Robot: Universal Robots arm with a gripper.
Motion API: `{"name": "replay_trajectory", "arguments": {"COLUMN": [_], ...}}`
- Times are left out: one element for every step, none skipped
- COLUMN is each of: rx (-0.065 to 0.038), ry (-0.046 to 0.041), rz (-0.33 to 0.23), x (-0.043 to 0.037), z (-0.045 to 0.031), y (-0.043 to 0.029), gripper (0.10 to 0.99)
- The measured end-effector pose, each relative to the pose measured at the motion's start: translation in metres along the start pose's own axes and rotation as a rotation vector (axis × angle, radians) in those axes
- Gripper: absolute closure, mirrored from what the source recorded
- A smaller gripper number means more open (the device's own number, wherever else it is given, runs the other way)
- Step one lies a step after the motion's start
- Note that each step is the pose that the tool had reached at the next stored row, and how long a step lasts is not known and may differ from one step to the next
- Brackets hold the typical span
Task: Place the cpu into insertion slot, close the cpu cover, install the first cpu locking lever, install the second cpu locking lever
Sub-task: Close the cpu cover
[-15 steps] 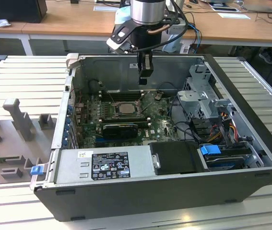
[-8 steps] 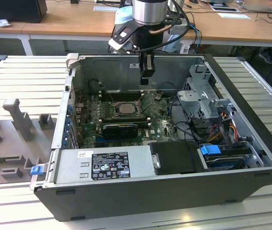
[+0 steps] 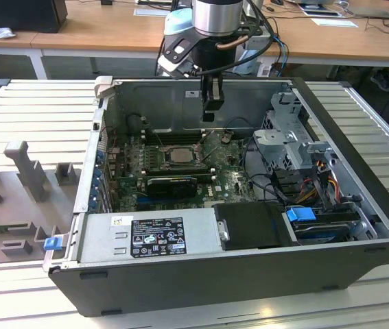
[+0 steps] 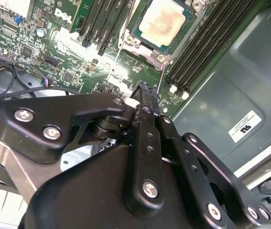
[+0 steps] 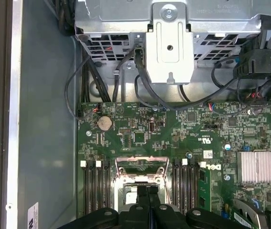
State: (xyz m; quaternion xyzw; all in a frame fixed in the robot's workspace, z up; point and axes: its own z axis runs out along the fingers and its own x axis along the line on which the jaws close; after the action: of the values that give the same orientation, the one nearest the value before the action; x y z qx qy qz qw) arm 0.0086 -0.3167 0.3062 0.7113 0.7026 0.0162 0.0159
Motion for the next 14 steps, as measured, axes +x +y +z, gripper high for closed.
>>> {"name": "replay_trajectory", "arguments": {"rx": [0.000, 0.000, 0.000, 0.000, 0.000, 0.000, 0.000, 0.000, 0.000, 0.000, 0.000, 0.000, 0.000, 0.000], "ry": [0.0000, 0.0000, 0.0001, 0.0000, 0.0000, 0.0000, 0.0000, 0.0000, 0.0001, 0.0000, 0.0000, 0.0001, 0.0000, 0.0000], "rz": [0.000, 0.000, 0.000, 0.000, 0.000, 0.000, 0.000, 0.000, 0.000, 0.000, 0.000, 0.000, 0.000, 0.000], "x": [0.0000, 0.0000, 0.0000, 0.0000, 0.0000, 0.0000, 0.0000, 0.0000, 0.0000, 0.0000, 0.0000, 0.0000, 0.0000, 0.0000], "z": [0.0000, 0.0001, 0.0002, 0.0002, 0.0002, 0.0002, 0.0002, 0.0002, 0.0003, 0.0003, 0.0003, 0.0003, 0.0003, 0.0004], "y": [0.0001, 0.0004, 0.0007, 0.0009, 0.0010, 0.0011, 0.0013, 0.0015, 0.0016, 0.0018, 0.0024, 0.0026, 0.0029, 0.0033], "gripper": [0.980, 0.980, 0.980, 0.980, 0.980, 0.980, 0.980, 0.980, 0.980, 0.980, 0.980, 0.980, 0.980, 0.980]}}
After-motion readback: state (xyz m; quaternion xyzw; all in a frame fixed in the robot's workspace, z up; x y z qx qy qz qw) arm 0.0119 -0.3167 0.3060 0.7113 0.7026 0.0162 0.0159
